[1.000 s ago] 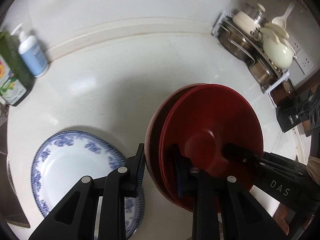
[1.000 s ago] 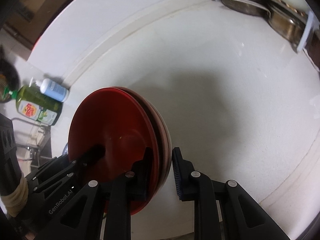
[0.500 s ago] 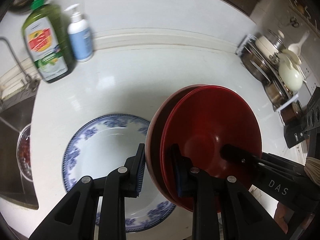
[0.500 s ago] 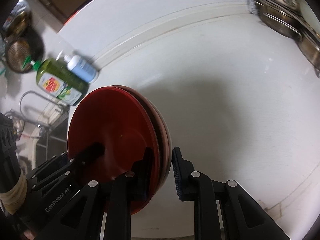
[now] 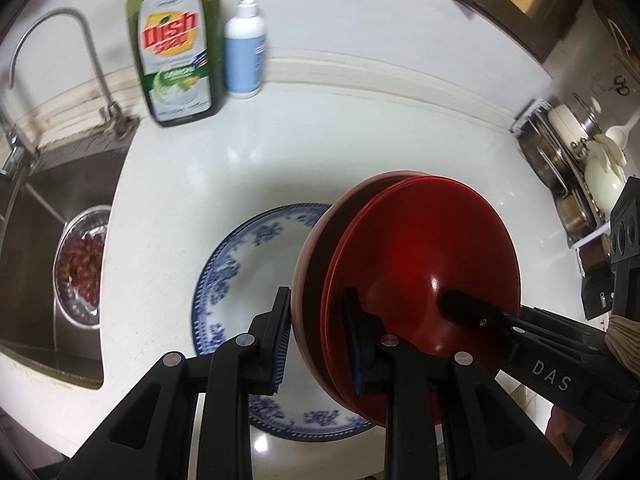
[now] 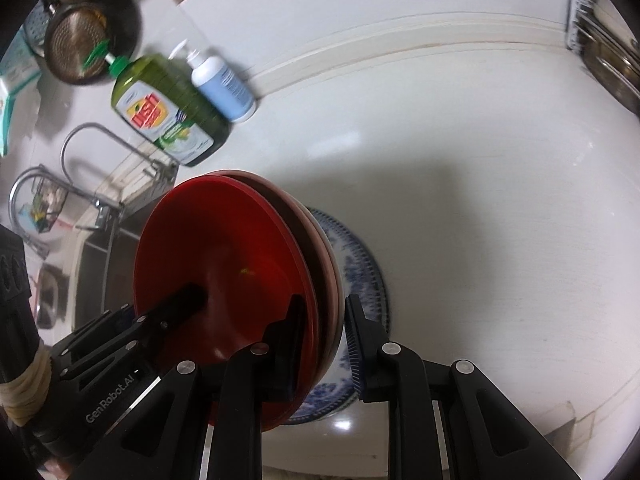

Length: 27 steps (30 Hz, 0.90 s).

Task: Organize plates and bowls
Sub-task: 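Lift the bowl stack with both grippers and carry it over the blue-and-white plates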

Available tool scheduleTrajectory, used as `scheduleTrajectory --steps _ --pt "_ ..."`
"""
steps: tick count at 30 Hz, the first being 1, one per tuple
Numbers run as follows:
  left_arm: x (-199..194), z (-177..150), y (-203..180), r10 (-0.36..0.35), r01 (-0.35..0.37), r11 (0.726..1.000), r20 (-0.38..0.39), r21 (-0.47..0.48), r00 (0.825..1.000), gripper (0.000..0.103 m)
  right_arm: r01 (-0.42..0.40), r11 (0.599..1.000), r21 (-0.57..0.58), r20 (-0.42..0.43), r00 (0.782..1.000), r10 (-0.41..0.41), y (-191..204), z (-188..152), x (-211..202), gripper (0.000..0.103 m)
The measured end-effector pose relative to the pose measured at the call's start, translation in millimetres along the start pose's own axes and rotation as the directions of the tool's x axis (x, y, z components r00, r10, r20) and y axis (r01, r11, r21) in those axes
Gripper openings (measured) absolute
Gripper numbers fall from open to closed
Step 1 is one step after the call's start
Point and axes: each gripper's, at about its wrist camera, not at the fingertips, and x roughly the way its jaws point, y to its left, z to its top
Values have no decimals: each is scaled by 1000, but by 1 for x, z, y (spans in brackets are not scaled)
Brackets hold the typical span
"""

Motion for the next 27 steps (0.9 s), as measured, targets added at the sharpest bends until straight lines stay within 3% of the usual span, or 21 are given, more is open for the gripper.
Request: scheduleTrajectory --steps 13,27 --pt "26 -7 26 19 -23 998 -76 -51 997 25 7 1000 -27 -125 992 -11 22 -1 41 22" --pt "45 -8 30 20 -27 998 -122 -58 992 25 31 999 -33 -178 983 -37 21 -1 60 22"
